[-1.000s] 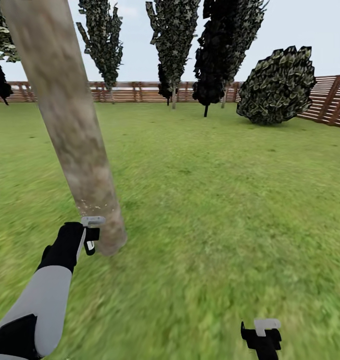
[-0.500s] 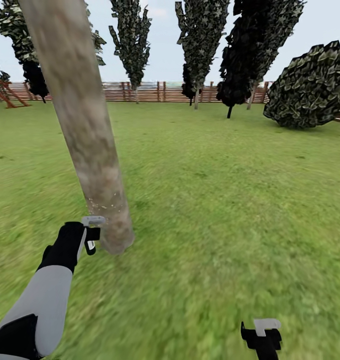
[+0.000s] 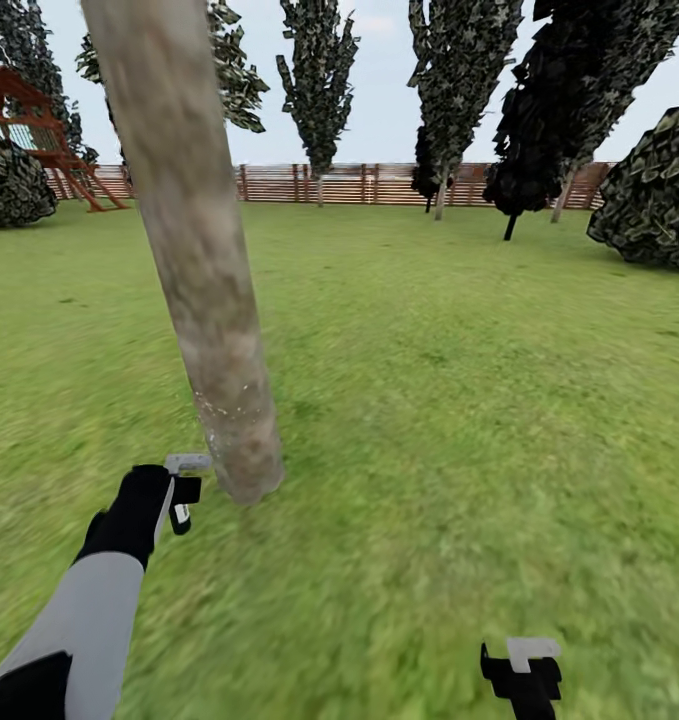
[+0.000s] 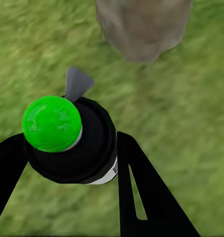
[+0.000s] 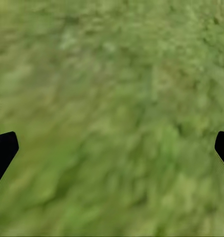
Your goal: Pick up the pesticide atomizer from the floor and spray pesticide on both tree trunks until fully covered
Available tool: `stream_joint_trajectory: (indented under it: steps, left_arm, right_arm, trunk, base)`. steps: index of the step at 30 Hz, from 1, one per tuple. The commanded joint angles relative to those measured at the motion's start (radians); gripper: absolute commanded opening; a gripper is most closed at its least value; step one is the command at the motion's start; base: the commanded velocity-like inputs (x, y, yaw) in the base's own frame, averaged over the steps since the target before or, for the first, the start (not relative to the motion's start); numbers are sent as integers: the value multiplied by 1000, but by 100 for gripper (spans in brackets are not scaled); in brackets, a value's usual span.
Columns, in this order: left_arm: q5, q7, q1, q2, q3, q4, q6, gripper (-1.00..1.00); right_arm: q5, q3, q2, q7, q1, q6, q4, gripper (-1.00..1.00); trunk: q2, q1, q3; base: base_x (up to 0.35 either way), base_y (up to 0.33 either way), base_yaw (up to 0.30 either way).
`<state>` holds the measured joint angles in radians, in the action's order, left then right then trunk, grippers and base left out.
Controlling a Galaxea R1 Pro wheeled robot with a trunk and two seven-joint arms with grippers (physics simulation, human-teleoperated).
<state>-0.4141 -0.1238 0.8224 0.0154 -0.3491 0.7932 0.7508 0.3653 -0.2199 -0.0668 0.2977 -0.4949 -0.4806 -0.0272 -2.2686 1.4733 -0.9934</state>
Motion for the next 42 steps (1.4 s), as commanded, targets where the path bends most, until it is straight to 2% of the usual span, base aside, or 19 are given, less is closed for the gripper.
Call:
stream_joint_trajectory:
  steps: [1, 6, 12, 20, 23, 24, 27, 28, 31, 33, 35, 36, 37, 38, 41, 42]
  left_arm:
    - [-10, -10, -2, -1, -3, 1, 3, -100]
    - [-8, -11, -5, -4, -5, 1, 3, -100]
    - [-9, -11, -5, -32, -6, 1, 2, -100]
    - [-9, -11, -6, -32, -7, 1, 2, -100]
    - [-13, -12, -23, -22, -10, 0, -1, -100]
    - [-14, -13, -51, -8, -14, 3, -4, -100]
    - [-14, -12, -72, 39, -15, 0, -9, -100]
    - [-13, -12, -75, 43, -14, -1, -10, -100]
    - [-10, -11, -96, 34, -9, -20, -11, -100]
    - [-7, -11, -105, 14, -8, -41, -14, -100]
    - [-6, -11, -107, 11, -15, -46, -36, -100]
    - [-7, -10, -108, 17, -18, -47, -59, -100]
    - [-8, -10, -109, 43, -39, -48, -80, -100]
    - [-8, -10, -109, 53, -51, -48, -85, -100]
    - [-7, -10, -109, 58, -61, -49, -102, -100]
    - [-6, -10, -109, 49, -58, -50, -120, -100]
  right_arm:
    - [11, -7, 0, 3, -1, -3, 1, 100]
    - [11, -7, 1, 3, -1, -3, 1, 100]
    - [11, -7, 1, 4, -1, -3, 1, 100]
    - [11, -7, 1, 3, -1, -3, 1, 100]
    - [11, -7, 1, 4, -1, -3, 1, 100]
    - [11, -7, 1, 3, -1, -3, 1, 100]
    - [11, -7, 1, 3, -1, -3, 1, 100]
    - [11, -7, 1, 4, -1, -3, 1, 100]
    - [11, -7, 1, 3, -1, -3, 1, 100]
    - [11, -7, 1, 4, -1, -3, 1, 100]
    - [11, -7, 0, 4, -1, -3, 1, 100]
    - [11, -7, 0, 4, -1, -3, 1, 100]
    - [11, -7, -1, 4, -1, -3, 1, 100]
    - [11, -7, -1, 4, -1, -3, 1, 100]
    - [11, -7, -1, 4, -1, -3, 1, 100]
    - [10, -7, -1, 4, -1, -3, 1, 100]
  trunk:
    - [0, 0, -1]
    - [0, 0, -1]
    - [0, 0, -1]
    - [0, 0, -1]
    - [0, 0, -1]
    - [0, 0, -1]
    - [0, 0, -1]
    - [0, 0, -1]
    - [0, 0, -1]
    - [0, 0, -1]
    - [0, 0, -1]
    - [0, 0, -1]
    - [0, 0, -1]
    - [0, 0, -1]
    - [0, 0, -1]
    - [0, 0, -1]
  base:
    - [228, -195, 278]
    - [247, -177, 277]
    - [227, -194, 146]
    - [45, -264, 3]
    - [1, -68, 0]
    - [0, -9, 0]
    - [0, -3, 0]
    - [0, 0, 0]
    - [0, 0, 0]
    - [0, 0, 0]
    - [0, 0, 0]
    - [0, 0, 0]
    - [0, 0, 0]
    - [0, 0, 0]
    - [0, 0, 0]
    - [0, 0, 0]
